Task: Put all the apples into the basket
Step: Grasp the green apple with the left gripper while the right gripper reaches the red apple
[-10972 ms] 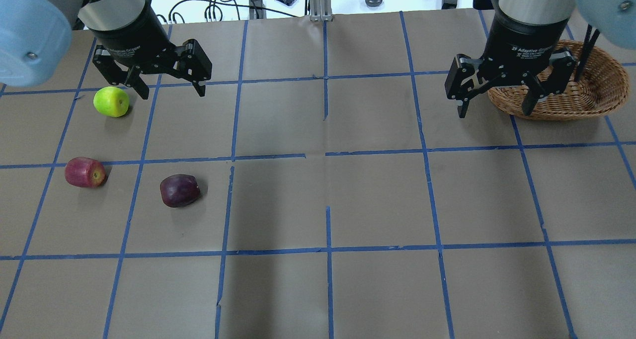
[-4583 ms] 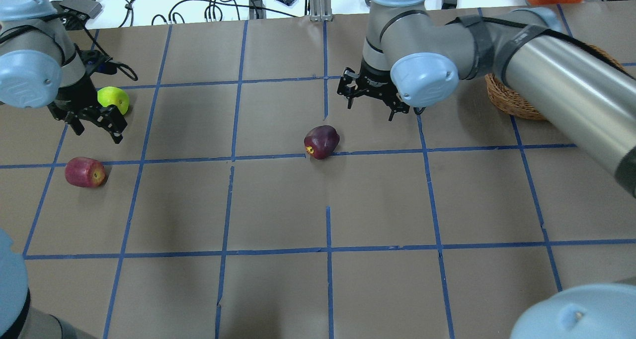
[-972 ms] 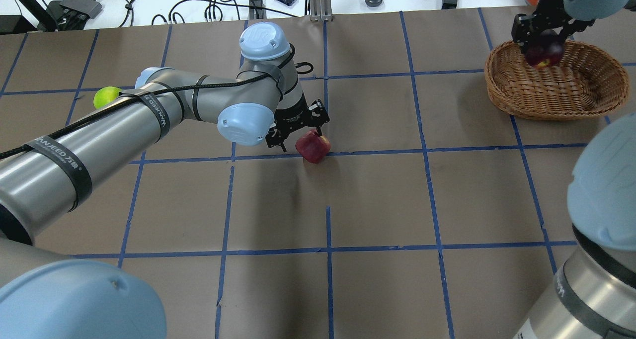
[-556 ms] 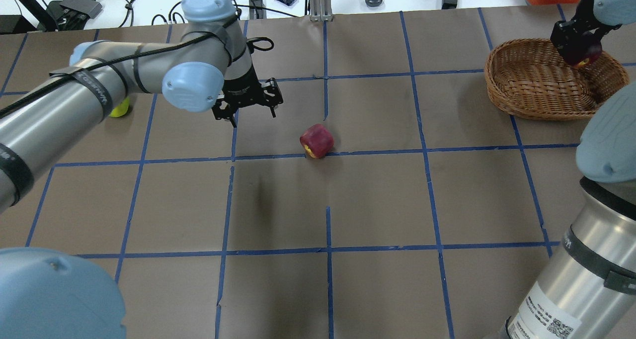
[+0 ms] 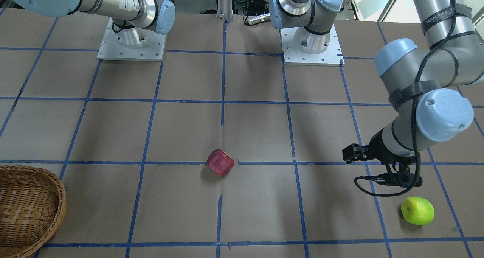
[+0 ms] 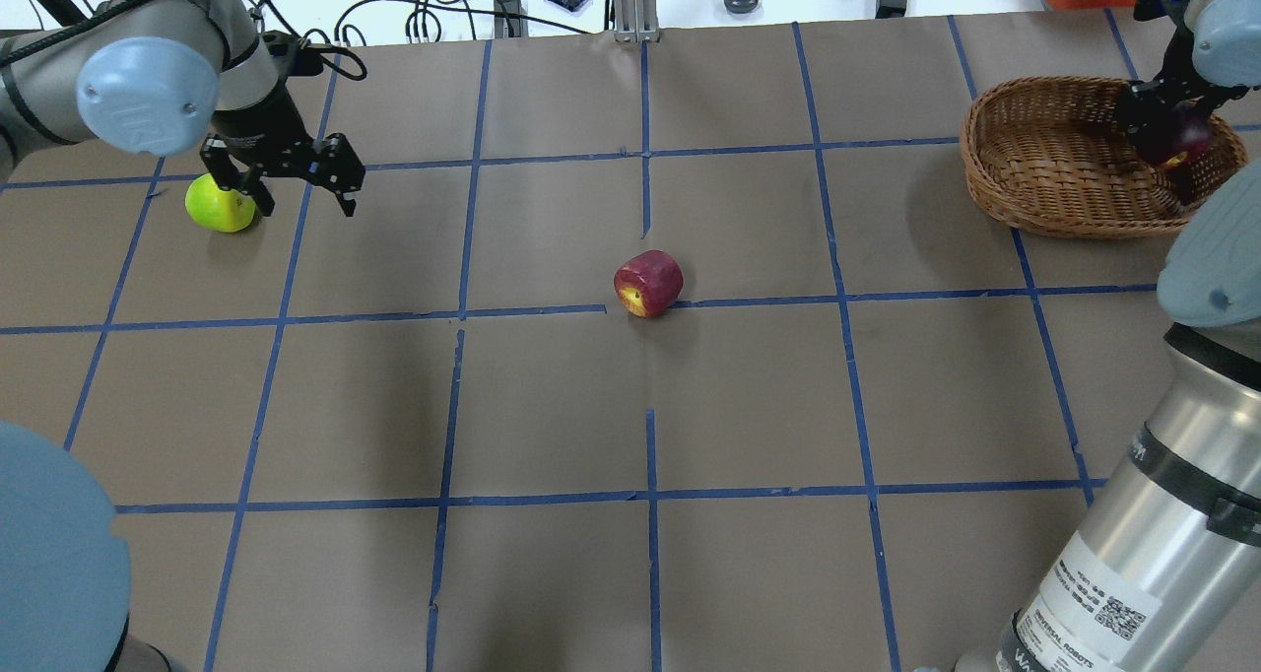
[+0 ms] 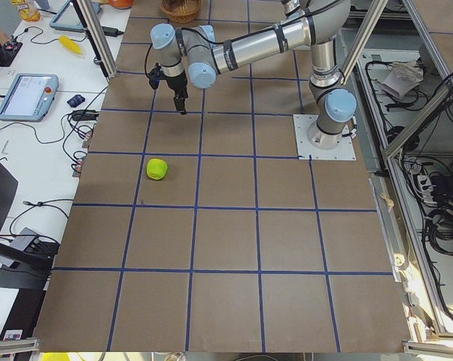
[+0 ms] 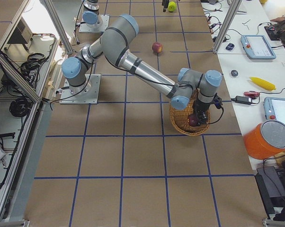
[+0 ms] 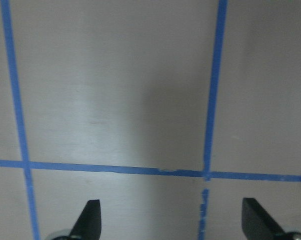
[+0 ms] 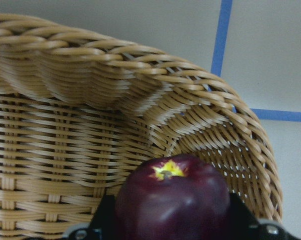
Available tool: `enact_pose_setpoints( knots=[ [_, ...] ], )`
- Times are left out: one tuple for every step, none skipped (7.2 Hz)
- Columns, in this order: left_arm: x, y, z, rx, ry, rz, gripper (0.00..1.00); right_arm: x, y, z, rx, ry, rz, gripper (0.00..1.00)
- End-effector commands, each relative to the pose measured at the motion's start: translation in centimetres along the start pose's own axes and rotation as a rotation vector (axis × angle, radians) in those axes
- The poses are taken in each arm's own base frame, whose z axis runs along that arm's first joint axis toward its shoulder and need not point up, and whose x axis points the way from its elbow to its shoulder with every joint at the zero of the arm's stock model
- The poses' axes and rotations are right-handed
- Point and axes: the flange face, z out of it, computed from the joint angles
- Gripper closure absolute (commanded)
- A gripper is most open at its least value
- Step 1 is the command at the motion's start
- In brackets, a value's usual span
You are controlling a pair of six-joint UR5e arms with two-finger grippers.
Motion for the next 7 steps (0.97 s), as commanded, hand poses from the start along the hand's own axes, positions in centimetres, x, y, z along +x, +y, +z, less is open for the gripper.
enact_pose_setpoints(
  knots=[
    [-7.3, -2.9, 0.1, 0.021, -0.06, 0.206, 0.0, 1.4, 0.8, 0.8, -0.016, -0.011, 0.017, 0.0],
    [-10.8, -4.0, 1.6, 0.015, -0.052, 0.262, 0.0, 1.4, 1.1, 0.1, -0.043, -0.03, 0.014, 0.0],
    [-12.3, -5.9, 3.0, 0.045, -0.076, 0.315, 0.02, 1.1, 1.4, -0.8, -0.064, -0.045, 0.015, 0.0],
    [-13.0, -7.1, 4.4, 0.039, -0.073, 0.327, 0.02, 0.1, 2.3, -5.0, -0.074, -0.066, 0.013, 0.0],
    [-13.5, -8.3, 5.2, 0.039, -0.072, 0.329, 0.02, -4.8, 2.1, -10.2, -0.052, -0.134, 0.031, 0.0],
    [-14.1, -9.2, 6.2, 0.036, -0.068, 0.351, 0.02, -12.1, 1.4, -14.7, -0.044, -0.216, 0.051, 0.0],
    [-16.2, -9.1, 7.2, 0.028, -0.06, 0.351, 0.02, -19.3, 1.4, -18.2, -0.071, -0.254, 0.126, 0.0]
  ],
)
